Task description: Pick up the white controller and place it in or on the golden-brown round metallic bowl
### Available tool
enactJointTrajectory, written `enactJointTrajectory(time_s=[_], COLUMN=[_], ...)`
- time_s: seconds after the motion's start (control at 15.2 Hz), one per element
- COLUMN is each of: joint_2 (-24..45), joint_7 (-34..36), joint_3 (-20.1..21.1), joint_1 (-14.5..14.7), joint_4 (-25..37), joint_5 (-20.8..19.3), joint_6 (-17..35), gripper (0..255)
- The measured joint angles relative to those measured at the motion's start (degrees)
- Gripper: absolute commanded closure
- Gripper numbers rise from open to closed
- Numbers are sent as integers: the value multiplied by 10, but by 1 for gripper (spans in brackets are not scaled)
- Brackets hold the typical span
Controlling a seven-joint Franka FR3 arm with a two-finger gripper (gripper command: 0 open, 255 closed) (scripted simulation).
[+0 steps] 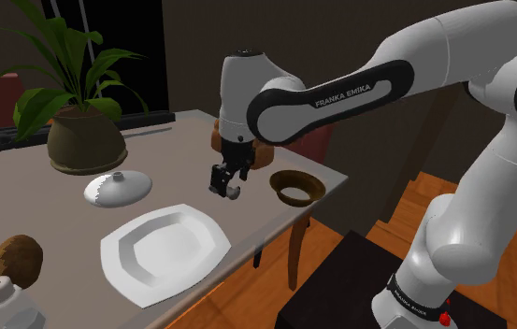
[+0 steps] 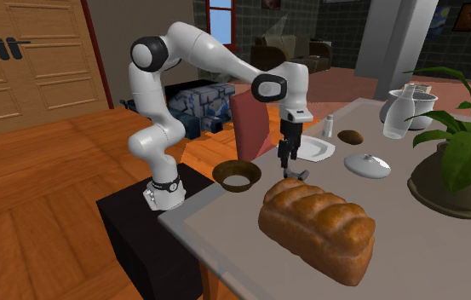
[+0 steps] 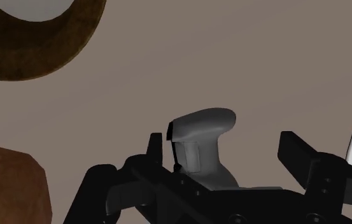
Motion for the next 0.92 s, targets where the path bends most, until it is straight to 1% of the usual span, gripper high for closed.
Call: enactJointTrajectory(time_s=[0.13, 0.53, 0.92], joint_2=[-12, 3, 7], joint_7=[12, 24, 26], joint_3=[2, 1, 2], joint_1=[0, -4, -4], joint_4=[-22, -53, -53], joint_5=[-12, -28, -30], joint_6=[21, 68, 72], gripper=[0, 0, 0])
